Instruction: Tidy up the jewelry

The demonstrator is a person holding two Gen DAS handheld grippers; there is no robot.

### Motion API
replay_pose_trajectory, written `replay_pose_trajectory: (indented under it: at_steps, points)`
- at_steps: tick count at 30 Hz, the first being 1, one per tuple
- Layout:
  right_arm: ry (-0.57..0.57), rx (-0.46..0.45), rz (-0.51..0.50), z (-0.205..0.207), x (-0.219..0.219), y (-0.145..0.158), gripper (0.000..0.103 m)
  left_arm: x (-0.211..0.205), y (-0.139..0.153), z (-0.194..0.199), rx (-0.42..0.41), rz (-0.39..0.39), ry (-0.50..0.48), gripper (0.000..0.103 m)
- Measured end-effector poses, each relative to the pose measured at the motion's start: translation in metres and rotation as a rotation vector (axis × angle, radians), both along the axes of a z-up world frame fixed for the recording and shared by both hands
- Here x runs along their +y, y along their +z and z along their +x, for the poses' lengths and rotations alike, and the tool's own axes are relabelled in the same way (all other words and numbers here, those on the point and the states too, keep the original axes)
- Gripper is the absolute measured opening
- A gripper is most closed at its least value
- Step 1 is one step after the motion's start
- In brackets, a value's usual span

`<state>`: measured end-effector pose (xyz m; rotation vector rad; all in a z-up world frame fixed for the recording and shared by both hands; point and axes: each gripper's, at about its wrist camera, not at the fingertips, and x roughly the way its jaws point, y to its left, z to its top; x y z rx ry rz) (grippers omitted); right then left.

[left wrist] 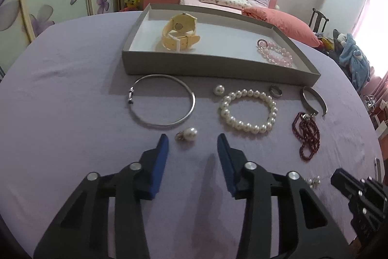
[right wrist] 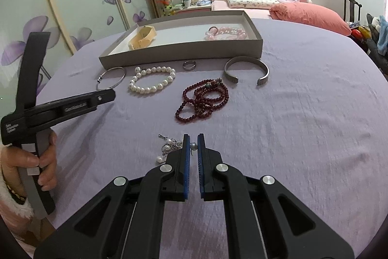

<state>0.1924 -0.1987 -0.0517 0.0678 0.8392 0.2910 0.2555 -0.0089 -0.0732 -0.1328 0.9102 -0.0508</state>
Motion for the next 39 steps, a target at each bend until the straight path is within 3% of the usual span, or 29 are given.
replay_pose_trajectory:
  at_steps: [5,19,20,22,23,24,30,31,33,35,39]
  points:
    - [-0.001,-0.002,0.014,0.000,-0.003,0.001,0.007,-0.007,-0.001,0.005,0.004,0.016,0.008,0.015]
    - [0.064,0.015,0.002,-0.005,0.009,-0.005,0.008,0.033,0.014,-0.025,-0.043,-0.006,0.039,0.015]
    - [0.063,0.018,-0.004,-0.005,0.011,-0.006,0.010,0.035,0.015,-0.027,-0.044,-0.008,0.041,0.015]
    - [0.056,0.023,-0.009,-0.004,0.012,-0.007,0.034,0.041,0.018,-0.030,-0.047,-0.011,0.049,0.015]
    - [0.051,0.022,-0.009,-0.004,0.012,-0.007,0.057,0.042,0.019,-0.031,-0.049,-0.011,0.052,0.015]
    - [0.051,0.016,-0.012,-0.004,0.013,-0.007,0.061,0.046,0.020,-0.032,-0.050,-0.013,0.059,0.015]
    - [0.060,0.030,-0.068,0.003,0.021,-0.013,0.060,0.051,0.021,-0.033,-0.053,-0.026,0.069,0.015]
    - [0.062,0.018,-0.088,0.003,0.024,-0.014,0.056,0.051,0.021,-0.033,-0.053,-0.026,0.068,0.015]
    - [0.071,-0.015,-0.154,0.000,0.030,-0.015,0.027,0.050,0.020,-0.033,-0.051,-0.027,0.065,0.015]
    - [0.083,-0.008,-0.140,-0.001,0.029,-0.015,0.013,0.049,0.020,-0.034,-0.052,-0.026,0.063,0.015]
    - [0.058,0.008,-0.123,-0.004,0.021,-0.014,0.008,0.049,0.020,-0.038,-0.054,-0.033,0.057,0.015]
